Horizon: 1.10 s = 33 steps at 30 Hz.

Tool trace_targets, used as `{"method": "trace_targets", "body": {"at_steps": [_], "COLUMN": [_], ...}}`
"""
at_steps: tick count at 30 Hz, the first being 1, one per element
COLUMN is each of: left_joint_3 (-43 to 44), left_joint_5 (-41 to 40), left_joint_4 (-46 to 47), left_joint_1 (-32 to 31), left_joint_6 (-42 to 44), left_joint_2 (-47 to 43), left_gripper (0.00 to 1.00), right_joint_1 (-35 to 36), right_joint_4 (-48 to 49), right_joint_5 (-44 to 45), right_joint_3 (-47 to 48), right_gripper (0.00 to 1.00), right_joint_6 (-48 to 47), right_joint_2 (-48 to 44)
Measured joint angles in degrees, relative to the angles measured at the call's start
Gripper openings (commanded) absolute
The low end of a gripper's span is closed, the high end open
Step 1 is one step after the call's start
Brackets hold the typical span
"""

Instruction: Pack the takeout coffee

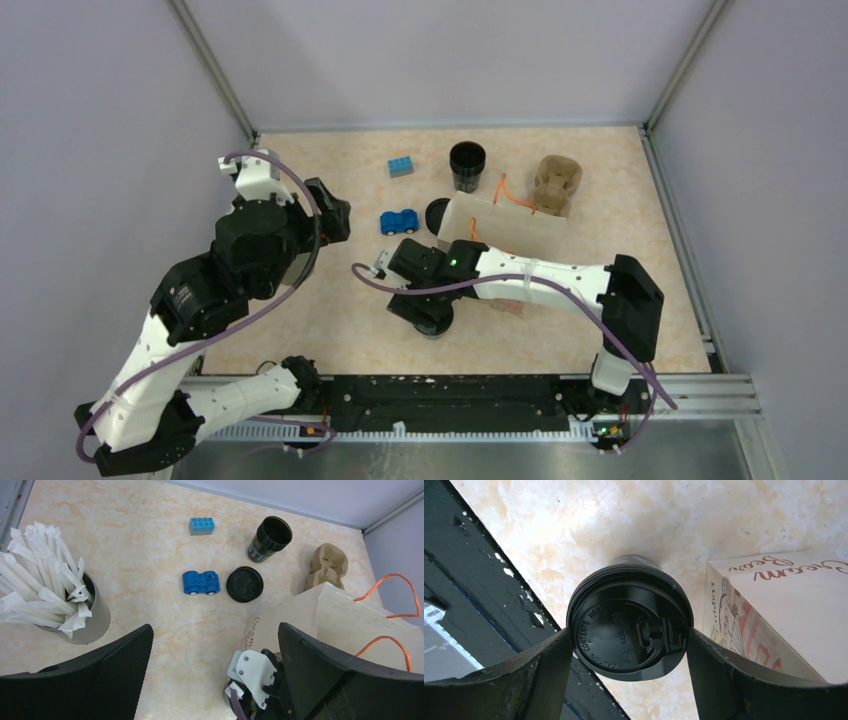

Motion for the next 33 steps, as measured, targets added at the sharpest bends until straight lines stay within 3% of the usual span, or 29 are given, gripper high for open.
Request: {"method": "trace_targets", "body": {"at_steps": [12, 23, 33], "left_joint_3": [-1.5, 1.6, 3.0], "left_joint_5": [0.5, 3.6, 7.7], "left_joint_4": [0.5, 2.2, 10.6], "left_joint_1": [0.0, 0.0, 0.0], "left_joint_6": [0.0, 0.3, 1.6], "left_joint_2": [-0.5, 3.5, 5.0], "left_gripper": [0.99, 0.99, 0.99], "right_joint_1": [0.0, -2.0, -6.8], "right_joint_4": [-1.1, -1.9, 2.9], "right_joint_5": [-0.3, 0.5, 14.6], "right_joint_3": [1.1, 15.7, 20.0], "right_gripper": [0.67, 0.67, 0.67], "right_joint_6": [0.7, 4.9, 6.4], "right_joint_2": [-1.2, -14.6, -26.7]}}
